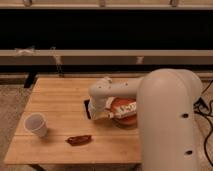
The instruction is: Push the eraser across the table
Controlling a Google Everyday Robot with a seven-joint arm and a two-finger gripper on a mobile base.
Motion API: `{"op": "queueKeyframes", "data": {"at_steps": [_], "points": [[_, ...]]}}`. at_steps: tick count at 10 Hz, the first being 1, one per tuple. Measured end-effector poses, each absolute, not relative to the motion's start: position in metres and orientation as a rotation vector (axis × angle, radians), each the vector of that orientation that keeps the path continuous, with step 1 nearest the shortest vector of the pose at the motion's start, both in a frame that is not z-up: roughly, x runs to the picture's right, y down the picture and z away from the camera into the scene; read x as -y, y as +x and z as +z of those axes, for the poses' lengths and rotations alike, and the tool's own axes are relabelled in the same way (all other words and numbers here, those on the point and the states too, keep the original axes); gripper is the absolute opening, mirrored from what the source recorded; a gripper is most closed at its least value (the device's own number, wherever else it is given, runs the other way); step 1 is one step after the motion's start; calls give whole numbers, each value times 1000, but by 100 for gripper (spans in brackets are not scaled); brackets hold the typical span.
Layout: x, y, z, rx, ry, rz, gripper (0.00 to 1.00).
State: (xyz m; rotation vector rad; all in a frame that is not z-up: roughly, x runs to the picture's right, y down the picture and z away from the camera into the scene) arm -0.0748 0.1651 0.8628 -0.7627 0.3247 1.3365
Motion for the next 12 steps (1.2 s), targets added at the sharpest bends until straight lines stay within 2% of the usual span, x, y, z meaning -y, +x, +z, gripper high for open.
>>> {"op": "queueKeyframes", "data": {"at_steps": [8,12], "points": [[-130,-113,887,-314,-738,1293,0],[-126,-116,901,-332,-731,1286,0]]}}
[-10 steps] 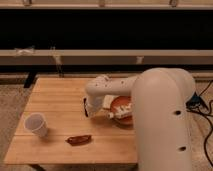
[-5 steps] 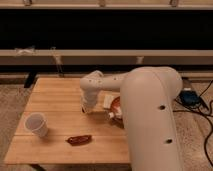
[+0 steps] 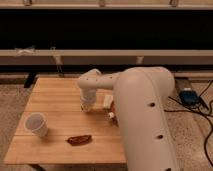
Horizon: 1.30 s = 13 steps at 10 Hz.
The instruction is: Push the eraser across the table
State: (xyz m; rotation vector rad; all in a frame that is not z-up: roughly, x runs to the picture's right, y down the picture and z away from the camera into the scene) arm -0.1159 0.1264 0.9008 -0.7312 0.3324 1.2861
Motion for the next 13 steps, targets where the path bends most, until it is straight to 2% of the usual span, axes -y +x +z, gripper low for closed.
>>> {"op": "queueKeyframes", "data": {"at_steps": [8,13], "points": [[-117,-112,917,-341,-710,1293,0],[-89,-96,936,-329,-680,1336,0]]}}
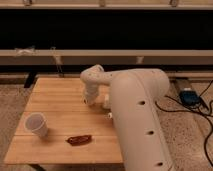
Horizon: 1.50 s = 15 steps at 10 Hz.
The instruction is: Push the eraser across the table
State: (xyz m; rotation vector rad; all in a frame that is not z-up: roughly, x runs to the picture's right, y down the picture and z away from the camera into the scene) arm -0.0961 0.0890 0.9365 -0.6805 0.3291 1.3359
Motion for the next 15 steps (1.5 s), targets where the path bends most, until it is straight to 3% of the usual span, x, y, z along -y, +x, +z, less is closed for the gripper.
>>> {"op": "queueKeyframes", "data": {"at_steps": [12,15], "points": [[-58,-86,949,-259,-644,1405,0],[-46,-68,930,-194,-652,1402,0]]}}
